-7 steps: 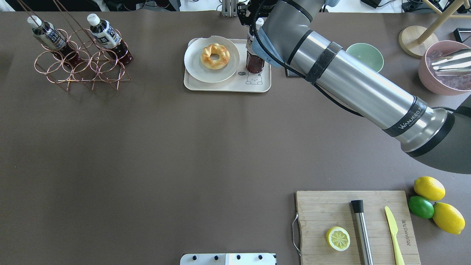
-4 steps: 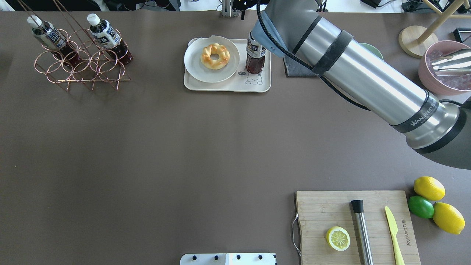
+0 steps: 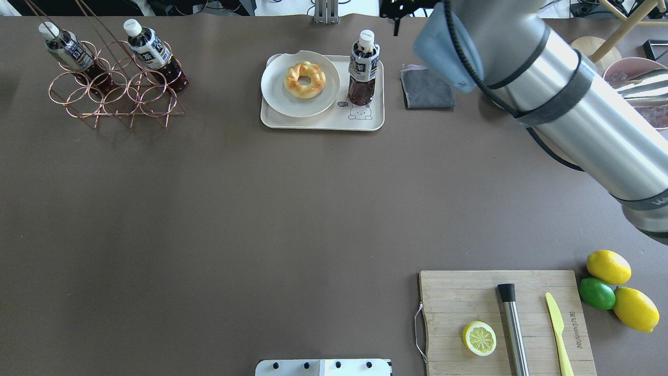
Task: Place tea on tray
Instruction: 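Release the bottle and raise the right gripper away from the tray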
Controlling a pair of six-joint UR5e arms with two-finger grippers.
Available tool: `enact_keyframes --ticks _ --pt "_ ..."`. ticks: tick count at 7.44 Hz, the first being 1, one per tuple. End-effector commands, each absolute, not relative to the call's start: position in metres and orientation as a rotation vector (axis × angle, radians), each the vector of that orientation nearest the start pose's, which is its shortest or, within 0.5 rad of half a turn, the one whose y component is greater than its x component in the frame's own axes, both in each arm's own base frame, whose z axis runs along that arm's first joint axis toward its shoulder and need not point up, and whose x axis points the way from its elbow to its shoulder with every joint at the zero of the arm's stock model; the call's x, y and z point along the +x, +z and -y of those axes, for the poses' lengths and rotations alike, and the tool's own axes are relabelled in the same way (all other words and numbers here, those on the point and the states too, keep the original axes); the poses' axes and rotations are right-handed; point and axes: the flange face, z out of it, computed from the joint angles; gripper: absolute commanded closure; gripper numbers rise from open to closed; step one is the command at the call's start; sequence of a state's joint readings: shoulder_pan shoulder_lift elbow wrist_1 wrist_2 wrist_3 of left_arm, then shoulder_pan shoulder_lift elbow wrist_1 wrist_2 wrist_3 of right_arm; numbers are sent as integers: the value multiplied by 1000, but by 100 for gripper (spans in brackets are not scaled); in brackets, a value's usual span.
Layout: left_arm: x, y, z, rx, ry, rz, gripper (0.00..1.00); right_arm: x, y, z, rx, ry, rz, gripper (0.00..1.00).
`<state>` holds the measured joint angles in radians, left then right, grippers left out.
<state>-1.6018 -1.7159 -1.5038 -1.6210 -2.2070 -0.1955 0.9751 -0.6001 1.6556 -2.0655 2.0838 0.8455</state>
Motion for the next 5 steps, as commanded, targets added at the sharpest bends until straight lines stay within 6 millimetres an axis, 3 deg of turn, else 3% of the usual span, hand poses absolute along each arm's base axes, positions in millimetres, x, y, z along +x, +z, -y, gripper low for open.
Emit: enact_keyframes --ticks 1,2,3,4,5 --pt "-99 631 547 50 -200 -646 3 -187 240 597 49 -13 586 0" --pt "-99 636 541 42 -204 -648 3 -143 338 578 -16 -82 535 0" --pt "-99 637 540 45 -203 -649 3 -88 408 566 -20 -95 532 0" --pt "-98 639 539 38 -206 -650 3 -54 474 545 -17 -115 558 0" --pt "-97 639 539 35 -206 -651 3 -19 524 541 1 -66 582 0"
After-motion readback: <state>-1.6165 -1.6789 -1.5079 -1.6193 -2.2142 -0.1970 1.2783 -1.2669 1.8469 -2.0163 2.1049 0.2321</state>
